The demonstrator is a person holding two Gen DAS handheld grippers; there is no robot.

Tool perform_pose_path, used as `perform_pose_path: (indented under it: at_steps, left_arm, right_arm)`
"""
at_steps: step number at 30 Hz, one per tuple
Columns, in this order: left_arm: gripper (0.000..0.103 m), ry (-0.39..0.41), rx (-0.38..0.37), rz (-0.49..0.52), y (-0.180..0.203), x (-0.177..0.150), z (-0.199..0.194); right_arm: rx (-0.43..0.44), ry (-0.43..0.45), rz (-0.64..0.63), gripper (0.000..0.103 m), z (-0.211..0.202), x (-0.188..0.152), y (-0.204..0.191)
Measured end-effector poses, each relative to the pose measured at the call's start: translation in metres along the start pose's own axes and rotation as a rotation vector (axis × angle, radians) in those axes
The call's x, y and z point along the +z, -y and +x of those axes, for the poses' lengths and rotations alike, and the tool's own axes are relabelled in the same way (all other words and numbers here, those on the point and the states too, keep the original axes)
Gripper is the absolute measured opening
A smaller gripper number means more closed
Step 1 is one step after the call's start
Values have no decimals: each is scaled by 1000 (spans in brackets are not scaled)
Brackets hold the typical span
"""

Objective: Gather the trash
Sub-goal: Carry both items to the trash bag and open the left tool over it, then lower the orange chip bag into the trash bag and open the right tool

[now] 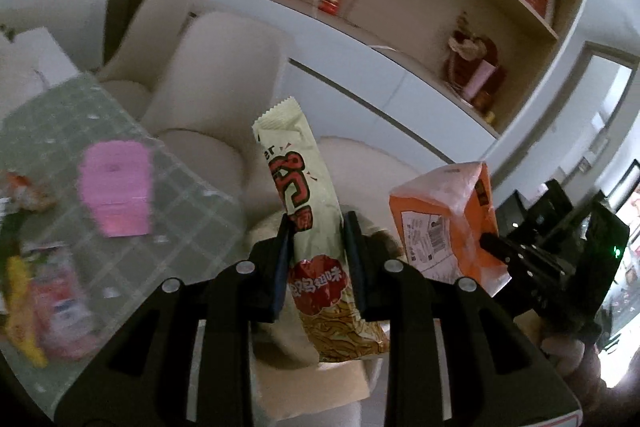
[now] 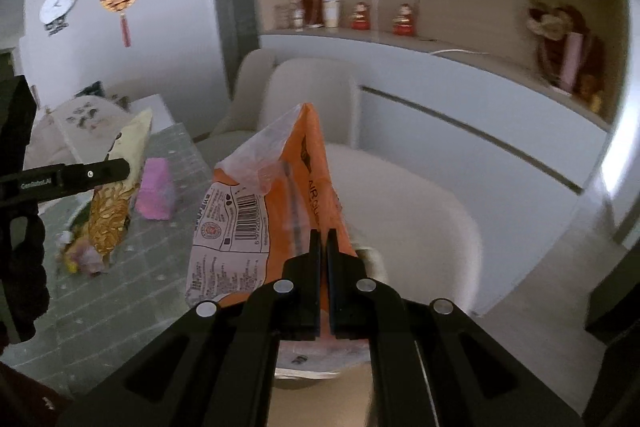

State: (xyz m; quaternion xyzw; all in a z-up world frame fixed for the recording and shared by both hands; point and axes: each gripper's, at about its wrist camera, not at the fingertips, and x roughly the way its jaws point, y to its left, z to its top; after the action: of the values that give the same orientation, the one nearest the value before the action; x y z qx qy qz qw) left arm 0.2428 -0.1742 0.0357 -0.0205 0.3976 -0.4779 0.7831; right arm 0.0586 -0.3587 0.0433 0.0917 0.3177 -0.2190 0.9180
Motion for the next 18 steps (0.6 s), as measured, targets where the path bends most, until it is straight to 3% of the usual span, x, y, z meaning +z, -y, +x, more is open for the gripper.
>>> perform_pose_path:
  at_steps: [6, 11, 14, 18]
  left_arm:
    - [24, -102, -66, -11, 30, -3, 77]
    - [25, -201, -14, 16, 39, -21, 133]
    - [37, -256, 2, 5, 31, -32, 154]
    - [48, -242, 18, -51, 16, -33, 144]
  right_arm:
    - [-81, 13, 61, 5, -12, -4, 62]
    - [-99, -1, 100, 5, -8, -8, 90]
    - [-74, -14, 120, 5, 1, -8, 96]
    - [-26, -23, 111, 5, 17, -3, 87]
